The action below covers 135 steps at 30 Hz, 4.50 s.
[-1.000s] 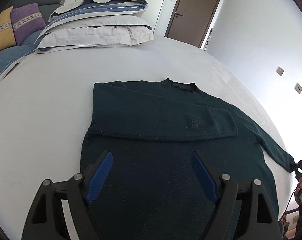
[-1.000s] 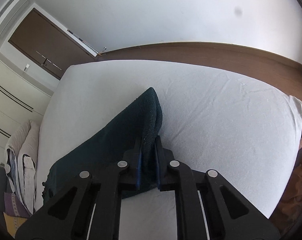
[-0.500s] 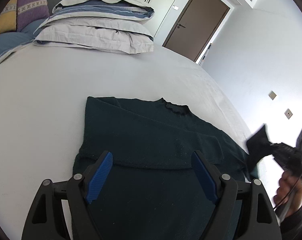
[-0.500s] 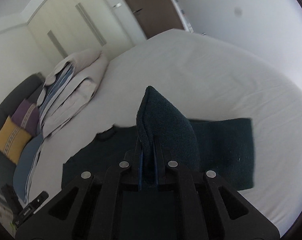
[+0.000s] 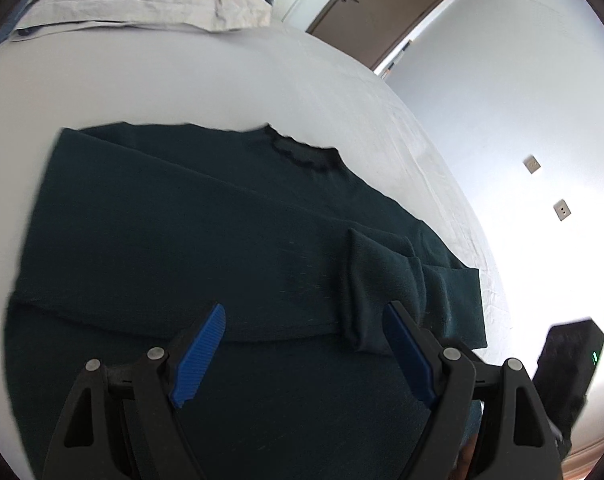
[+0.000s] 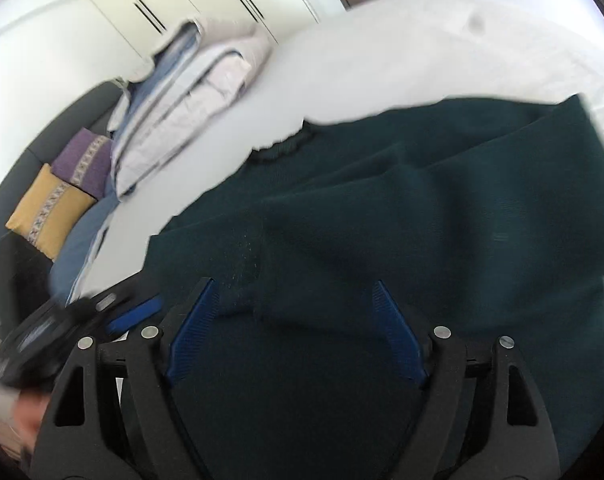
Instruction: Fold small clothes
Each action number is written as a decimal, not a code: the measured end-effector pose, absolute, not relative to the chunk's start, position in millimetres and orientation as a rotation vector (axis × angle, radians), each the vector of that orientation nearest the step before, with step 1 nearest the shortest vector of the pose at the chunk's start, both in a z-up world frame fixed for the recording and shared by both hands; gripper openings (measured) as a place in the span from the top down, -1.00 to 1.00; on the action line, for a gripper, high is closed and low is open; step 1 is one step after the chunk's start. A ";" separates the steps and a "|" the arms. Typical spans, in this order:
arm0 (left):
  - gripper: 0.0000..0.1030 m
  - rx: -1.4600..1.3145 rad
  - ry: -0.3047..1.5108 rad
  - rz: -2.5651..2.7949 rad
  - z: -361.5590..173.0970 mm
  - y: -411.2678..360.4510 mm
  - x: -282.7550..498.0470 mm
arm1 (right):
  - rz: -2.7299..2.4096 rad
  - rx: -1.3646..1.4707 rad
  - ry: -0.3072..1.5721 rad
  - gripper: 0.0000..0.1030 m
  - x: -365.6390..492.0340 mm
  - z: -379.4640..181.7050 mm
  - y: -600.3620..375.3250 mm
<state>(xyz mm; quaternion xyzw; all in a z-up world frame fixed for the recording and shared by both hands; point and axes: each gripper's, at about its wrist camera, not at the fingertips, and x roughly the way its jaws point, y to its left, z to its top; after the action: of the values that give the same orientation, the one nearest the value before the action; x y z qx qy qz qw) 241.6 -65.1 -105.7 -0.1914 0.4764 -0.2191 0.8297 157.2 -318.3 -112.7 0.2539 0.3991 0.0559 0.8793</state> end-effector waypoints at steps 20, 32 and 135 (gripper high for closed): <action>0.85 -0.125 0.984 -0.440 -83.5 -157.0 276.8 | 0.043 0.729 0.810 0.00 64.1 -131.8 -410.2; 0.86 -0.269 0.983 -0.364 -85.3 -63.0 305.8 | -0.015 1.004 0.726 -0.04 84.4 -136.4 -455.8; -0.13 -0.469 1.152 -0.367 -151.5 127.1 -27.6 | -0.058 0.623 0.897 -0.16 -198.1 -124.8 -415.0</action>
<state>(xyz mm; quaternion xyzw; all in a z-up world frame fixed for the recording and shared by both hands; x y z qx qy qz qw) -27.6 127.1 -151.5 -0.2184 0.5364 -0.1707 0.7971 -198.1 -415.0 -124.8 0.2963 0.4263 -0.0276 0.8542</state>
